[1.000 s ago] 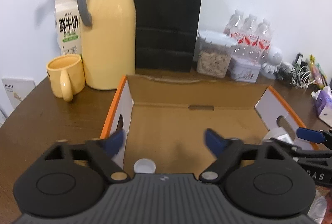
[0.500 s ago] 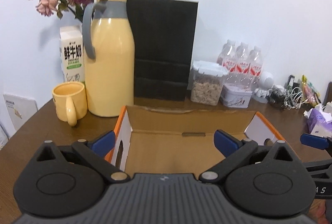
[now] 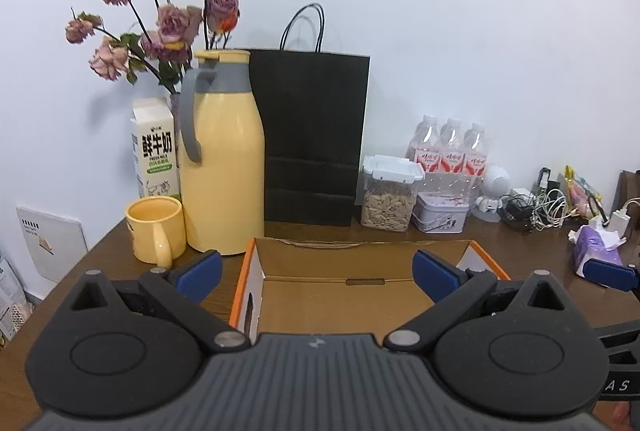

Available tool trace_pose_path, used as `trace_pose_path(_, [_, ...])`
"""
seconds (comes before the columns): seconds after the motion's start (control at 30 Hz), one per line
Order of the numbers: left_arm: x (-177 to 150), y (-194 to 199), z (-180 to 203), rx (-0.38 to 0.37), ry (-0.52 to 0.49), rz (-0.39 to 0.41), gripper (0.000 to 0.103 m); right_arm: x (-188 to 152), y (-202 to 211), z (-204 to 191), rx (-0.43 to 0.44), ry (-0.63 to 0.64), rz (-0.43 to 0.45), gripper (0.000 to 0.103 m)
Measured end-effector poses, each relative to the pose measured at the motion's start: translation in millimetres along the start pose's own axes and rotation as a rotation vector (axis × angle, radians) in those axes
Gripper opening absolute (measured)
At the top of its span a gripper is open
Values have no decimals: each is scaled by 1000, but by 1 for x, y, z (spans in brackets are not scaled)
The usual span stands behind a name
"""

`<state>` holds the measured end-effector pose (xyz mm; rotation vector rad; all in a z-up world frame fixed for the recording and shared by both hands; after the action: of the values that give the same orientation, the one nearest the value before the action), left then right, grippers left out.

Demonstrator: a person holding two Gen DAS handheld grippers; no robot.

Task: Organize objects
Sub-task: 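Withdraw both tools from the box back toward the table items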

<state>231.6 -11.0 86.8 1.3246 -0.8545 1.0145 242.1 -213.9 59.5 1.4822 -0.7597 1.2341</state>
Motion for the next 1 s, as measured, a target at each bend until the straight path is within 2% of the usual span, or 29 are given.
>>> trace_pose_path(0.27, [-7,44,-8,4,4,-3,103,-7,52,-13,3,26,11,103])
trace_pose_path(0.47, [-26,73,-17,8,-4,-32,103,-25,89,-23,13,33,-5,103])
trace_pose_path(0.83, [-78,112,-29,0,-13,-102,103,-74,127,-35,31,41,-94,103])
trace_pose_path(1.0, [-109,124,-31,-9,-29,-159,103,-96,136,-37,31,29,-144,103])
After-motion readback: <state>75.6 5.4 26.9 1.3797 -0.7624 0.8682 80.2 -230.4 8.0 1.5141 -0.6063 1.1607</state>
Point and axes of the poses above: each gripper's, at about its wrist camera, not at the fingertips, and y roughly against the way its jaws point, z to its right, x to its top, the point moved 1 cm from there along -y, roughly the way its jaws point, and after that the axes turned 1 degree about y, right-handed, at the moved point
